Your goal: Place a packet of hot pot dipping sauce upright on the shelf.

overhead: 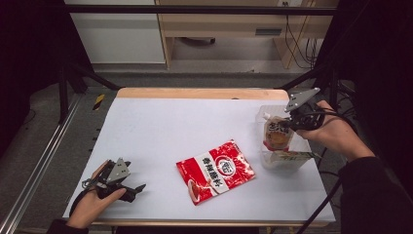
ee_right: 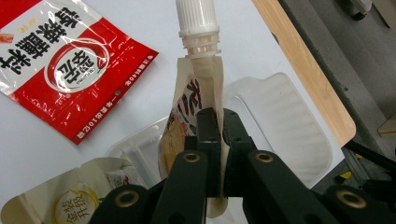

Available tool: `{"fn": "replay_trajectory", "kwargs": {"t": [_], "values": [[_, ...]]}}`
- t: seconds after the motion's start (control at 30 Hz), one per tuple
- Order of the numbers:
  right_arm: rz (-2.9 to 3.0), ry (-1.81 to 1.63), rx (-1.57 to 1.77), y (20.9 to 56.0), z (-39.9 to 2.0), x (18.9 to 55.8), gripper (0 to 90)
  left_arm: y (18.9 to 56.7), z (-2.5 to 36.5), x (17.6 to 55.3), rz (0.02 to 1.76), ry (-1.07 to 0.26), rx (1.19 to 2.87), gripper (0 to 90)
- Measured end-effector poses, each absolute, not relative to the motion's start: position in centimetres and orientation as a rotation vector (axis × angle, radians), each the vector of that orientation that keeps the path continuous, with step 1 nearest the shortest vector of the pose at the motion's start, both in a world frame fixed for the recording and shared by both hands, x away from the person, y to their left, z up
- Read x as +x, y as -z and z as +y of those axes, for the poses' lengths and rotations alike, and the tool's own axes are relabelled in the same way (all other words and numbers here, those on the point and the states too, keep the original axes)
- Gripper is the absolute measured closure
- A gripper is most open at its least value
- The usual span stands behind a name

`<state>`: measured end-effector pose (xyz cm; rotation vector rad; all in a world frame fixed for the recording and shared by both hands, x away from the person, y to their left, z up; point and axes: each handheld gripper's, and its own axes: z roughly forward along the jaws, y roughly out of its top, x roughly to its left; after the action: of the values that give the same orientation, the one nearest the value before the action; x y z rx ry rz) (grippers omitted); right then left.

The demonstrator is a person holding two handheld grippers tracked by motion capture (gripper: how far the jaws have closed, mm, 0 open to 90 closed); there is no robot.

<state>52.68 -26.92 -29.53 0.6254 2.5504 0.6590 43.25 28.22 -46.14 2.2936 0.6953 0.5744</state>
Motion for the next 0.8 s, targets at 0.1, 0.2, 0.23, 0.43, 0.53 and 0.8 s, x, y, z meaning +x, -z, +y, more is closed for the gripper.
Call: {"fn": "replay_trajectory", "kwargs": {"t": [0.1, 0.2, 0.23, 0.43, 0.53, 0.8], "values": [[2.553, -0.665, 0.629, 29.9, -27.1, 52.7, 88.9, 46.2, 28.2, 43.2, 0.696, -0.571, 2.293, 5.2], [2.558, -0.667, 0.635, 30.1, -27.2, 52.8, 88.9, 46.2, 28.1, 43.2, 0.699, -0.571, 2.288, 5.2], [2.554, -0.671, 0.641, 30.3, -27.2, 52.8, 88.9, 46.2, 28.1, 43.2, 0.699, -0.571, 2.288, 5.2], [2.569, -0.674, 0.645, 31.0, -27.3, 52.8, 88.8, 46.2, 28.1, 43.2, 0.691, -0.571, 2.3, 5.2], [2.577, -0.675, 0.652, 31.4, -27.2, 52.7, 88.7, 46.2, 28.1, 43.2, 0.688, -0.57, 2.302, 5.2], [2.593, -0.675, 0.65, 32.3, -27.1, 52.8, 88.6, 46.3, 28.0, 43.2, 0.691, -0.57, 2.299, 5.1]]}}
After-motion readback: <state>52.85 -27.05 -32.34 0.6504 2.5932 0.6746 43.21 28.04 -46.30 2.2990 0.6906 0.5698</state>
